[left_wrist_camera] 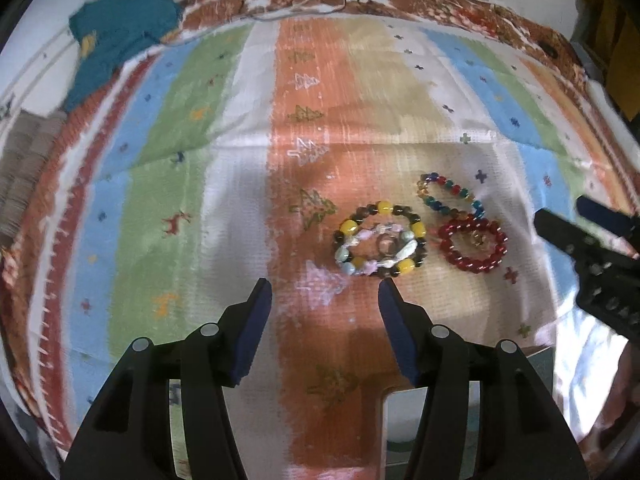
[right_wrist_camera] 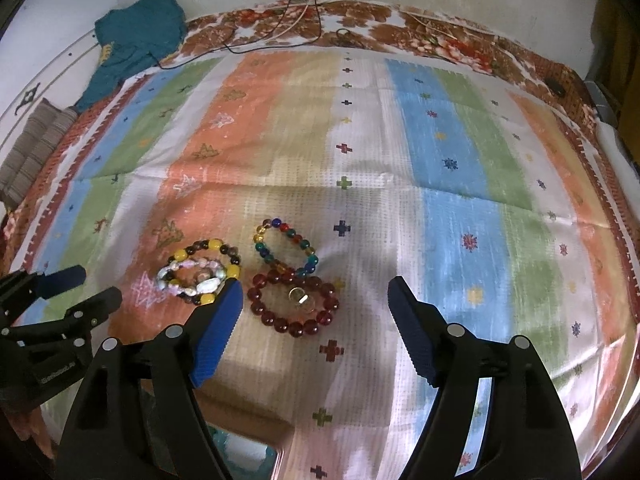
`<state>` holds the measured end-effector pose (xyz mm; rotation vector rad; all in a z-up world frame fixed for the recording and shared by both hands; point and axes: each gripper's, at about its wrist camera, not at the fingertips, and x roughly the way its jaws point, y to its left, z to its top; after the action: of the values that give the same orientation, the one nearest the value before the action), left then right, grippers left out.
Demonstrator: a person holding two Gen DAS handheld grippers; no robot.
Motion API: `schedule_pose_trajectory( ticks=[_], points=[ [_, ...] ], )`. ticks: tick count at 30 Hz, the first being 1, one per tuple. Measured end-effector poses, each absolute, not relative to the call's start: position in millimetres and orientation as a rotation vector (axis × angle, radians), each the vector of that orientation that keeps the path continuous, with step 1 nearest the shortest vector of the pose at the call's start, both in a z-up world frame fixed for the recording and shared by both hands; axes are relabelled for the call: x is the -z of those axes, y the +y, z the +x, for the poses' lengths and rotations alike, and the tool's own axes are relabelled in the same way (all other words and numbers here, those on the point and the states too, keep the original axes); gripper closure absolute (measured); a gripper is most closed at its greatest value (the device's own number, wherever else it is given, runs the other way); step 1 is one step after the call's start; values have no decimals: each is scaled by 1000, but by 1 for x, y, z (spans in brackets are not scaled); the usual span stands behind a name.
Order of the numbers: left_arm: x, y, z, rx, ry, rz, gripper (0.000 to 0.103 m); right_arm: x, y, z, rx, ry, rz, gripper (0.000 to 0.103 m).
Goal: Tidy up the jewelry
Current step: 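Move both tools back toward the remaining bracelets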
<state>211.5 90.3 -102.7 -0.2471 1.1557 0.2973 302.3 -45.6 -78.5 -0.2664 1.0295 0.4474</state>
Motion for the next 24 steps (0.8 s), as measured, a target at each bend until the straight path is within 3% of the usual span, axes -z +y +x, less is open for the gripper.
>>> schedule_pose_trajectory(
  ticks=[21,24],
  points=[
    [144,101,246,-296,1237,-235,48,125,-31,346,-414,1159,-287,28],
    [148,105,250,-300,1237,-254,51,128,-27,350,-414,1161,-300,28]
  ],
)
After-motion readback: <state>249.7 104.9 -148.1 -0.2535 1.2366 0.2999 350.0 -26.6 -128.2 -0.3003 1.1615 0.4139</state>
